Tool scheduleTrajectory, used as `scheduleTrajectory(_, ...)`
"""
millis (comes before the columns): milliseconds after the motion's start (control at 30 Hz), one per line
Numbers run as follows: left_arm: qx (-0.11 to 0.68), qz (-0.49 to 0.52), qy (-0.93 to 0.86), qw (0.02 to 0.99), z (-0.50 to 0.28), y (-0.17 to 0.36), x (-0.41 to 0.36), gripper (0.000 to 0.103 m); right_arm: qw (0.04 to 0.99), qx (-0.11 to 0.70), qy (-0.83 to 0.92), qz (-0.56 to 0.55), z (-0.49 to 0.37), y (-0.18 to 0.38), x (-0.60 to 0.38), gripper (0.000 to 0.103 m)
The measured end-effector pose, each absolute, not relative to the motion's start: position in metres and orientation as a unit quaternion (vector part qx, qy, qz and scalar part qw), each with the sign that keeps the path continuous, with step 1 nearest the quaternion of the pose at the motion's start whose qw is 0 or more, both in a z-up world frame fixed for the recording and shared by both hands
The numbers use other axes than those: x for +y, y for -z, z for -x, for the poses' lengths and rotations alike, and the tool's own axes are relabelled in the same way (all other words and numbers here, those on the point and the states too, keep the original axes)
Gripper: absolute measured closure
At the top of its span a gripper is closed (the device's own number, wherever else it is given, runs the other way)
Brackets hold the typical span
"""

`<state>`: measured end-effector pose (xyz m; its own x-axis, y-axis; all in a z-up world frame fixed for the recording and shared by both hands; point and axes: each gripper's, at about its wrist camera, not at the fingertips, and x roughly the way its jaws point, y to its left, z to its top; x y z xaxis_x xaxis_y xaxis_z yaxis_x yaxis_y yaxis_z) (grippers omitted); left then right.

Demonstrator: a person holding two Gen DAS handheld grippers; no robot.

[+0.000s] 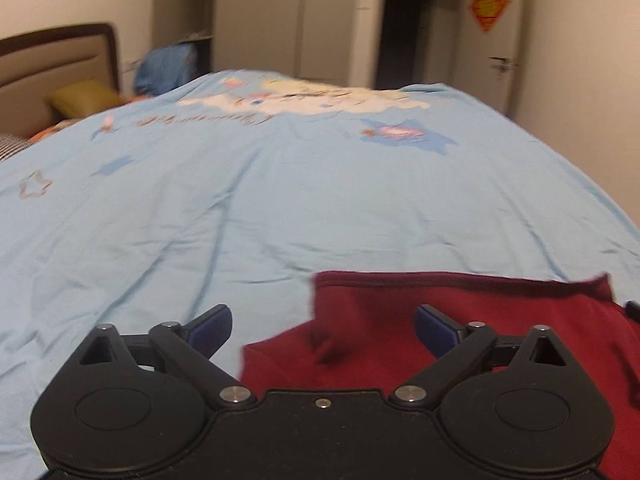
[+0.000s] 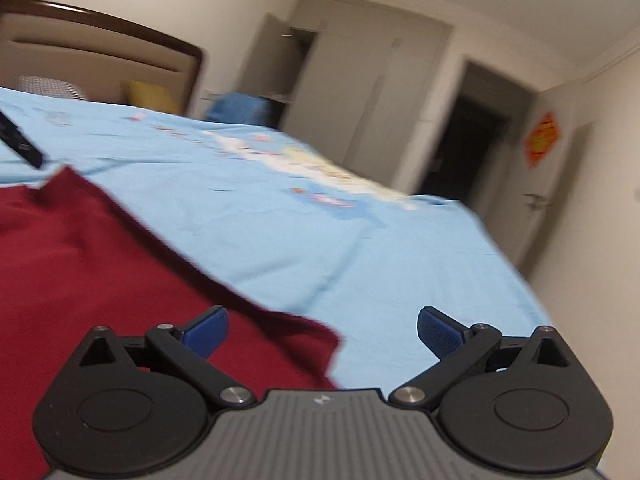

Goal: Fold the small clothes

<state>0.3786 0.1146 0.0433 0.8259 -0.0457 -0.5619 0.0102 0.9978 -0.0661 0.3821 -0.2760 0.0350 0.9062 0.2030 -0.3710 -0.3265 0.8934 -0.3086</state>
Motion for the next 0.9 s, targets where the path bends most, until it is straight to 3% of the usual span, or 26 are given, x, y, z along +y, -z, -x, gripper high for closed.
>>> scheduleTrajectory(100, 0.293, 0.032, 0.095, 0.951, -0.375, -0.037, 0.094, 0.002, 0.931, 0.225, -0.231, 0.169, -0.379, -0.031, -0.264, 0.000)
scheduleTrajectory(267, 0.307, 0.035, 0.207, 0.928, -0.388, -0.018, 0.062, 0.002, 0.905, 0.250, -0.286, 0.191, -0.388, -0.023, -0.246, 0.000)
scheduleTrajectory(433, 0.312, 0.031, 0.197, 0.929, -0.418, -0.002, 0.050, 0.002, 0.906, 0.272, -0.284, 0.158, -0.426, -0.012, -0.246, 0.000)
scheduleTrajectory(700, 0.303, 0.164, 0.136, 0.929, -0.447, 0.029, 0.103, 0.002, 0.927, 0.288, -0.241, -0.013, -0.468, 0.004, -0.299, 0.001)
scheduleTrajectory(900, 0.255, 0.237, 0.161, 0.924, -0.439, 0.048, 0.121, 0.001, 0.927, 0.281, -0.244, -0.030, -0.469, 0.005, -0.307, 0.001)
